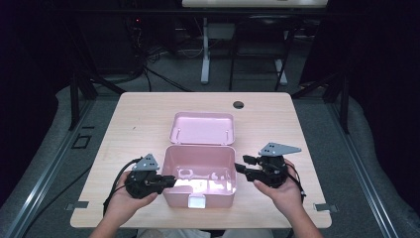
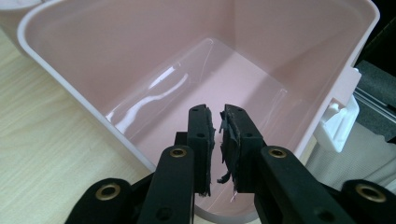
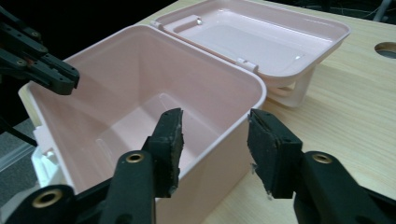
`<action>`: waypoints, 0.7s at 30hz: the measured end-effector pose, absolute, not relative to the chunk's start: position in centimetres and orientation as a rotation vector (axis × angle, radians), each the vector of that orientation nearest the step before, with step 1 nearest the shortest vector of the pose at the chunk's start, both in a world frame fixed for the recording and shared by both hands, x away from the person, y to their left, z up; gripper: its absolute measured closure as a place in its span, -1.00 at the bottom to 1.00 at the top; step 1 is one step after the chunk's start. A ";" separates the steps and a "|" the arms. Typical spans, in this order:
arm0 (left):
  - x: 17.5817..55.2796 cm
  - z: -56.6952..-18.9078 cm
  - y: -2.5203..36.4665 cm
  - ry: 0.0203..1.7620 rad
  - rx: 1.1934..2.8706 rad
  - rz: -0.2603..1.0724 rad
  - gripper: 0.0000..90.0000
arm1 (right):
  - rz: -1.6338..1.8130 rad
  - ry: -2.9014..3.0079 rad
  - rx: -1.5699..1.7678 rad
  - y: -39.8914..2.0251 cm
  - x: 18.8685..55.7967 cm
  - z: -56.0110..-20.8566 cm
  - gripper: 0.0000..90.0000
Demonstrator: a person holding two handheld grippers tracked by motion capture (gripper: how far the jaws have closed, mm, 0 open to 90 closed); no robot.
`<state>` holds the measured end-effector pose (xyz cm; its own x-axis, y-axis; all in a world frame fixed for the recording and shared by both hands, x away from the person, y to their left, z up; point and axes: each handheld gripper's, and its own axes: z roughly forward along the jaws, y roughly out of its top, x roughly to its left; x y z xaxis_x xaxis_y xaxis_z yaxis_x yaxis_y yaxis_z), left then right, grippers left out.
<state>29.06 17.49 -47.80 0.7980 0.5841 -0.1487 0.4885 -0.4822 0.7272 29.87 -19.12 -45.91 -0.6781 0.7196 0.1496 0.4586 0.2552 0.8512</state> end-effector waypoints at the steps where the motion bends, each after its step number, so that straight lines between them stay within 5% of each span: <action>1: 29.1 -48.1 17.5 0.793 2.172 0.146 0.80 | 1.385 2.253 1.092 -19.2 30.0 -46.0 0.17; 21: 29.0 -48.8 16.7 0.790 2.168 0.091 0.78 | 1.209 2.279 1.117 -20.4 32.3 -46.7 -0.12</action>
<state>28.98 16.66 -48.83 0.8017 0.5662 -0.1914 0.5082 -0.4771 0.7170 32.29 -20.45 -46.71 -0.6388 0.7663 0.0695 0.4871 0.3328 0.8074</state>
